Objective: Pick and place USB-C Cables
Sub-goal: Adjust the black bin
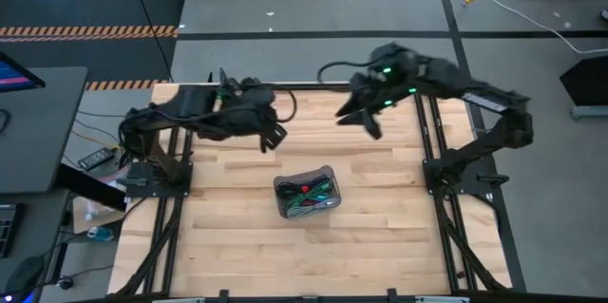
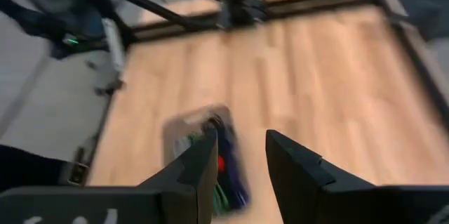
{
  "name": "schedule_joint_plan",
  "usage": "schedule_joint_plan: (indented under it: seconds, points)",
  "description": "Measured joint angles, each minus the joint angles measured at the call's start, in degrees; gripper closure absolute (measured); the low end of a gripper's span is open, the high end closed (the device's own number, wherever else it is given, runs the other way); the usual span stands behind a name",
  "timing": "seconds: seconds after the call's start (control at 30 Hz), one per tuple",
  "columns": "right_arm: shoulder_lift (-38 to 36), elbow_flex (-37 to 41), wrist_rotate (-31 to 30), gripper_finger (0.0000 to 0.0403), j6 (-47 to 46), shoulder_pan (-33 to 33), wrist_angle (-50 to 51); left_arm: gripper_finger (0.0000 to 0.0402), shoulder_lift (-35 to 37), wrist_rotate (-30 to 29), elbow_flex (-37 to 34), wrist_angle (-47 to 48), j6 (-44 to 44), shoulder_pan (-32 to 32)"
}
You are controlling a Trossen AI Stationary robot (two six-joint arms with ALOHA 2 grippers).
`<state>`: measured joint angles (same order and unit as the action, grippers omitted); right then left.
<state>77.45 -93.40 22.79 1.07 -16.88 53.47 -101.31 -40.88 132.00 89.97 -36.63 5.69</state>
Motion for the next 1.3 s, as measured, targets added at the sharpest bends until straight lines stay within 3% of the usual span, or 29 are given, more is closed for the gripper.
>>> schedule_joint_plan:
  seconds: [0.2, 0.3, 0.57, 0.87, 1.1, 1.3]
  points:
    - [7.4, 8.2, 11.5, 0.0275, -4.6, 0.3, -20.1, 0.0246, 4.2, -5.5, 0.0, 0.1, 2.0, 0.0]
    - [11.8, 9.2, 13.2, 0.0275, -6.5, 1.0, -22.2, 0.0246, 6.5, -9.3, 0.0, 0.0, 2.6, 0.0]
    - [22.6, 9.4, 2.8, 0.0279, 1.2, 5.9, -13.4, 0.0246, 9.3, -9.9, 0.0, 0.0, 5.5, 0.3]
    - [29.7, 9.4, -0.7, 0.0280, 6.7, 10.9, -9.6, 0.0246, 9.5, -10.1, 0.0, 0.0, 7.4, 0.3]
    - [33.6, 9.4, -1.2, 0.0280, 9.6, 11.3, -9.9, 0.0246, 9.5, -9.9, 0.0, 0.0, 7.3, 0.3]
    - [33.8, 9.4, -4.9, 0.0280, 12.8, 11.1, -9.5, 0.0246, 9.5, -9.9, 0.0, 0.0, 7.0, 0.3]
